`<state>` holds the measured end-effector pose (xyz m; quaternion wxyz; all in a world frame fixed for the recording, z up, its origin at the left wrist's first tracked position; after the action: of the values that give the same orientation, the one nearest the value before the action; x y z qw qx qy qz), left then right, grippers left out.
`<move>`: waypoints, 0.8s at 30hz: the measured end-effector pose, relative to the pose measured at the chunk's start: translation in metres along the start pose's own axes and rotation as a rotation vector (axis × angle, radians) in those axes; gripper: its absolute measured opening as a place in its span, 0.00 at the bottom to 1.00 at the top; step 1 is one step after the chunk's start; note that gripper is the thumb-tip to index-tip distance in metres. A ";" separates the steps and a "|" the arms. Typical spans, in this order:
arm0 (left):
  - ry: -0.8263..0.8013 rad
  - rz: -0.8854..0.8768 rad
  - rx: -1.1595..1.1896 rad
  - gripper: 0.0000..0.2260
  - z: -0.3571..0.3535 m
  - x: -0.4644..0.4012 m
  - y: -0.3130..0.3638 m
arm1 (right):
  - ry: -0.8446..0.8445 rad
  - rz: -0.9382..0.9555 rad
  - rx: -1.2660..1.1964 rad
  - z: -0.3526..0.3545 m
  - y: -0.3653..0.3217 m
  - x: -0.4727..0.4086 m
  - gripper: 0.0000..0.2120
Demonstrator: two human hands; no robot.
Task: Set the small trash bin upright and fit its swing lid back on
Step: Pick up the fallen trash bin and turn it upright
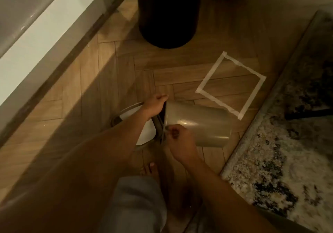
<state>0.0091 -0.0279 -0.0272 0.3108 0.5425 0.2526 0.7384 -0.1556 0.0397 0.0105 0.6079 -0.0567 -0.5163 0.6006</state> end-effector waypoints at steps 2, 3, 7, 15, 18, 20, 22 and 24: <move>-0.022 -0.013 -0.006 0.21 -0.001 0.001 0.000 | 0.041 -0.003 0.035 -0.001 -0.002 -0.004 0.10; -0.034 -0.007 -0.009 0.21 -0.001 -0.001 -0.004 | 0.049 0.004 0.071 -0.004 -0.002 -0.005 0.10; -0.070 0.016 -0.017 0.21 0.001 -0.006 -0.014 | 0.039 -0.040 0.296 -0.007 0.000 -0.010 0.12; -0.094 0.008 -0.063 0.23 -0.006 -0.002 -0.010 | 0.002 -0.030 0.443 -0.005 -0.009 -0.013 0.10; -0.119 -0.010 -0.107 0.24 -0.015 0.006 0.000 | -0.005 -0.029 0.441 0.009 -0.009 -0.005 0.08; -0.132 -0.025 -0.130 0.23 -0.024 0.013 0.010 | -0.007 -0.036 0.456 0.025 -0.006 -0.001 0.08; -0.146 -0.038 -0.137 0.23 -0.033 0.018 0.018 | -0.008 -0.027 0.479 0.043 -0.006 0.002 0.08; -0.161 -0.052 -0.138 0.22 -0.040 0.026 0.028 | -0.005 -0.004 0.478 0.063 -0.007 0.006 0.08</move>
<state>-0.0405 -0.0299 -0.0020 0.3858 0.5705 0.1895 0.6999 -0.1959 0.0077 0.0471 0.6040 0.0912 -0.3610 0.7047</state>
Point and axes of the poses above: each hand's wrist, its own x-axis away from the middle knuckle, its own z-axis out of the back of the hand, y = z × x, the point moved 4 cm from there along -x, towards the middle knuckle, and after that the axes turned 3 degrees about -z, right-handed, at the moved point
